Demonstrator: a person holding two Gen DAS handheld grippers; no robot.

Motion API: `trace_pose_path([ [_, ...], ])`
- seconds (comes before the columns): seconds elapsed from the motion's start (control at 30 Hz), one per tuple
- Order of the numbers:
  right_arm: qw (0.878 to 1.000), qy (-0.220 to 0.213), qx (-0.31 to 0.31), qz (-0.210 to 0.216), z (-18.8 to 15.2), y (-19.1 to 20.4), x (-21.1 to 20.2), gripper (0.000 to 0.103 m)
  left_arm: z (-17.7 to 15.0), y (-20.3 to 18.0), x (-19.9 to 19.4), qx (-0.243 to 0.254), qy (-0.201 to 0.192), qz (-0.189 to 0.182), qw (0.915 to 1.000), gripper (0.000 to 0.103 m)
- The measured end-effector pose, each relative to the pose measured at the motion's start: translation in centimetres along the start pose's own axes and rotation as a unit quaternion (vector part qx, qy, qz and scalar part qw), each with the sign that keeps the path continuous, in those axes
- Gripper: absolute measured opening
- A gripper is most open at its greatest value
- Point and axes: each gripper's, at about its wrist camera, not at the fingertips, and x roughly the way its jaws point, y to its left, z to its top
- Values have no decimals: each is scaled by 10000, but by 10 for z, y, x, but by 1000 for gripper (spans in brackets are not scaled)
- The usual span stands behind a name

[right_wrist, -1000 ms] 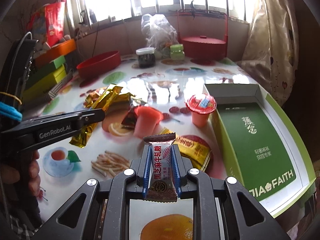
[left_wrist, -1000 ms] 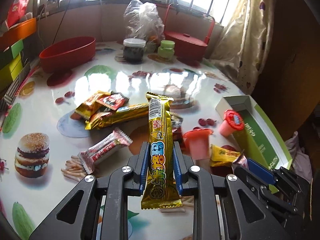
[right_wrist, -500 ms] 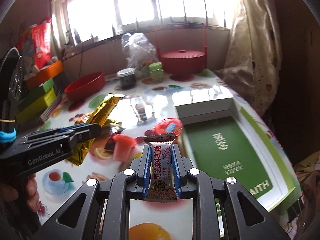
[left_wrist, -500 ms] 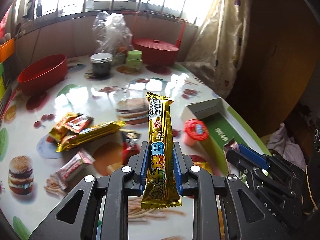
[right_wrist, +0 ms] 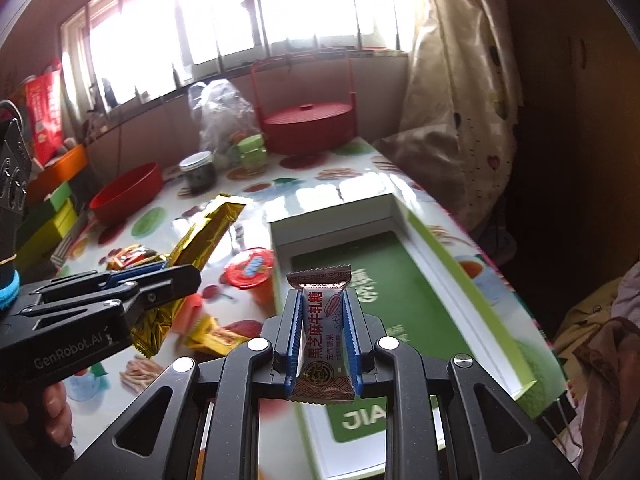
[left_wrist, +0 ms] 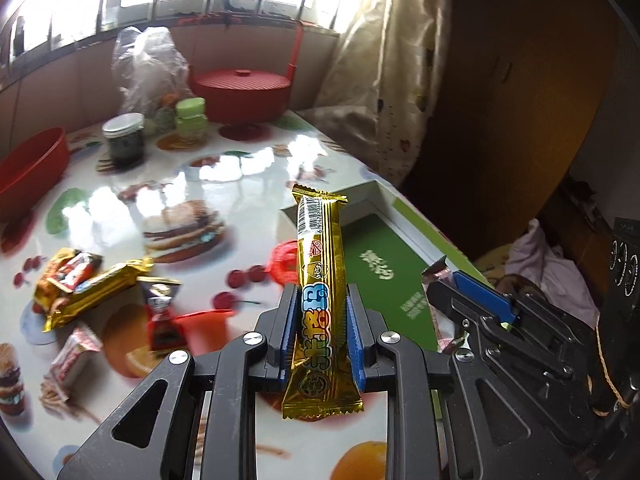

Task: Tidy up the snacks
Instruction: 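Carry both snacks over the green box and lower them inside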

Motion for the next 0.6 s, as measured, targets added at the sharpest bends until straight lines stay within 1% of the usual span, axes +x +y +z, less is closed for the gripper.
trace_pose_path([
  [0.17, 9998, 15, 129, -166, 0, -20, 1, 19, 4, -16, 14, 39, 162, -188, 9997, 24],
  [0.27, 9995, 66, 198, -239, -1, -31, 3, 19, 8, -28, 22, 124, 195, -275, 9994, 24],
  [0.37, 9991, 113, 266, -310, -4, -40, 6, 19, 10, -36, 34, 86, 318, -381, 9987, 24],
  [0.6, 9984, 244, 343, -385, -10, -56, 13, 19, 9, -51, 54, 125, 512, -447, 9976, 24],
])
